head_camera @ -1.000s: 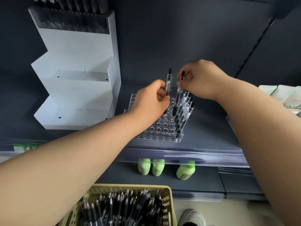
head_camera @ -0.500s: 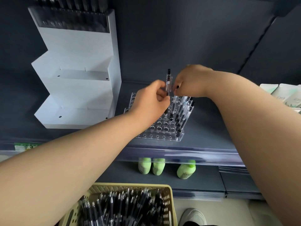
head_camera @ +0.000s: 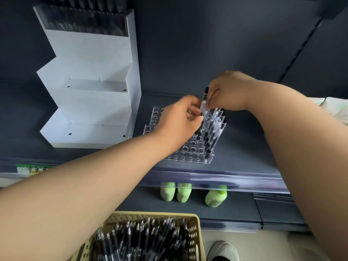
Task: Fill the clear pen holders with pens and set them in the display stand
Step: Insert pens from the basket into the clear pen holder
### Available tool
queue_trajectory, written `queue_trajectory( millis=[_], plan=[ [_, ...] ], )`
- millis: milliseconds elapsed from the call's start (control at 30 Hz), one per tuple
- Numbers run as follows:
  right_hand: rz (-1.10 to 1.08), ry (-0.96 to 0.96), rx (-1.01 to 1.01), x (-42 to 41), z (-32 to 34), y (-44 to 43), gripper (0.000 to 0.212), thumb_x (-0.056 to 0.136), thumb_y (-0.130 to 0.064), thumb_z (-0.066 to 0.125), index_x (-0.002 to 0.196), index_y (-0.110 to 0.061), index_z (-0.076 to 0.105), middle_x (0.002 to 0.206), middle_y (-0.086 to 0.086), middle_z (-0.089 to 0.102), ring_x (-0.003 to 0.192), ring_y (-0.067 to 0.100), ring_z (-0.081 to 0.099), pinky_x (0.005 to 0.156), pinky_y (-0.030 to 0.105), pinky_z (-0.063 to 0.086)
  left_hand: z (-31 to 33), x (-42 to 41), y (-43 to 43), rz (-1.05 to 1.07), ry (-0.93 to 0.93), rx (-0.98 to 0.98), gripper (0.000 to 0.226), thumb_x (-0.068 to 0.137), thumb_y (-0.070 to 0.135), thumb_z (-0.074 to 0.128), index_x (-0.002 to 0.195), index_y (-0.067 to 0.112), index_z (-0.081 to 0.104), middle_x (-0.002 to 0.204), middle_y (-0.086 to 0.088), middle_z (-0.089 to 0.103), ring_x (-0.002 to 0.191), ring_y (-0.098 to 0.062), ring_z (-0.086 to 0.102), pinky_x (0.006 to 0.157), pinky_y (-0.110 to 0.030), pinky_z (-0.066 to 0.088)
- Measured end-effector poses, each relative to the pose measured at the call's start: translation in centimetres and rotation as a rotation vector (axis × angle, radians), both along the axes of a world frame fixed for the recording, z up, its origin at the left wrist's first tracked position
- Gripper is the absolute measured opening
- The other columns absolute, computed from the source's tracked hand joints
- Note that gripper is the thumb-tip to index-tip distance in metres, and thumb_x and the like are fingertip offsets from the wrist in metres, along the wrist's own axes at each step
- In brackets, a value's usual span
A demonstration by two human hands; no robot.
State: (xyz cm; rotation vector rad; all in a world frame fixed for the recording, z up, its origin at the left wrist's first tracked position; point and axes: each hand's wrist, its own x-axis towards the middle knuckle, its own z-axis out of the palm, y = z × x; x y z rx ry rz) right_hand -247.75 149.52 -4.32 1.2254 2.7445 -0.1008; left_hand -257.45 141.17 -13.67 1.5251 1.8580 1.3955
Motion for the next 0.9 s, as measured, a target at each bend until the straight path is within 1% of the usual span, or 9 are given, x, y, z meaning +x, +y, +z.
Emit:
queue_trajectory(
  millis=[133,233,333,400,467,600,700,800,900],
  plan=[
    [-0.019,0.141,0.009,0.7,0.2,-0.1,0.019,0.089,-0.02,0.05,0.091,-0.015,0.068,0.106,0.003,0.065,0.103,0.026,0.058,0.092,0.04,0.048,-0.3,0.3,0.4,0.019,-0.022,0.024,0.02,0.08,0.01,0.067,0.089,0.022,0.055,0.086,0.006,0.066,0.076,-0.011,0.065,0.072,-0.02,0.05],
    [-0.046,0.206,0.021,0.8,0.2,-0.1,0.027,0.088,-0.016,0.045,0.097,-0.012,0.07,0.109,0.006,0.066,0.105,0.028,0.058,0.092,0.041,0.049,-1.0,0.5,0.6,-0.005,-0.023,-0.022,0.019,0.079,0.012,0.069,0.085,0.025,0.057,0.085,0.006,0.067,0.077,-0.008,0.066,0.074,-0.019,0.052],
    [-0.058,0.266,0.001,0.9,-0.1,0.0,0.026,0.088,-0.018,0.046,0.095,-0.014,0.071,0.106,0.005,0.068,0.104,0.025,0.06,0.092,0.04,0.049,-1.6,0.6,0.7,-0.011,0.016,-0.08,0.02,0.079,0.016,0.069,0.084,0.03,0.056,0.082,0.011,0.065,0.076,-0.005,0.063,0.07,-0.013,0.049],
    [-0.048,0.287,-0.004,1.1,-0.3,0.0,0.023,0.089,-0.022,0.05,0.094,-0.017,0.071,0.104,0.002,0.068,0.102,0.022,0.06,0.091,0.037,0.049,-2.1,0.5,0.8,-0.019,0.075,-0.124,0.017,0.08,0.018,0.069,0.085,0.027,0.056,0.081,0.013,0.064,0.076,-0.003,0.061,0.068,-0.008,0.044],
    [-0.041,0.32,-0.019,1.2,-0.4,0.0,0.02,0.09,-0.025,0.052,0.095,-0.022,0.071,0.104,-0.003,0.067,0.103,0.019,0.059,0.091,0.034,0.049,-2.4,0.5,0.9,-0.034,0.125,-0.161,0.014,0.08,0.02,0.068,0.086,0.025,0.057,0.082,0.012,0.064,0.077,-0.003,0.061,0.067,-0.006,0.042],
    [-0.046,0.374,-0.029,1.5,-0.6,0.2,0.017,0.089,-0.026,0.053,0.091,-0.028,0.069,0.098,-0.01,0.065,0.102,0.014,0.058,0.09,0.031,0.048,-2.5,0.5,1.3,-0.044,0.133,-0.166,0.014,0.081,0.019,0.069,0.085,0.024,0.057,0.079,0.013,0.061,0.074,0.0,0.058,0.064,-0.002,0.04],
    [-0.041,0.413,-0.021,1.7,-0.4,0.1,0.018,0.089,-0.023,0.052,0.092,-0.026,0.07,0.091,-0.01,0.063,0.099,0.014,0.059,0.085,0.026,0.048,-2.5,0.6,1.4,-0.045,0.148,-0.157,0.011,0.082,0.019,0.069,0.089,0.02,0.06,0.079,0.012,0.059,0.072,0.0,0.056,0.062,0.002,0.038],
    [-0.022,0.459,-0.008,1.8,-0.2,-0.1,0.019,0.089,-0.02,0.052,0.095,-0.024,0.07,0.079,-0.015,0.058,0.09,0.009,0.058,0.076,0.019,0.042,-2.6,0.5,1.2,-0.049,0.153,-0.159,0.012,0.082,0.018,0.068,0.09,0.019,0.059,0.084,0.009,0.062,0.076,-0.004,0.058,0.065,-0.003,0.041],
    [-0.008,0.476,0.011,1.8,0.2,-0.7,0.02,0.089,-0.019,0.052,0.096,-0.025,0.069,0.071,-0.021,0.052,0.086,0.006,0.054,0.074,0.017,0.039,-2.4,0.2,0.8,-0.049,0.155,-0.193,0.017,0.082,0.018,0.068,0.096,0.016,0.06,0.091,0.004,0.065,0.082,-0.008,0.061,0.076,-0.017,0.048]
  ],
)
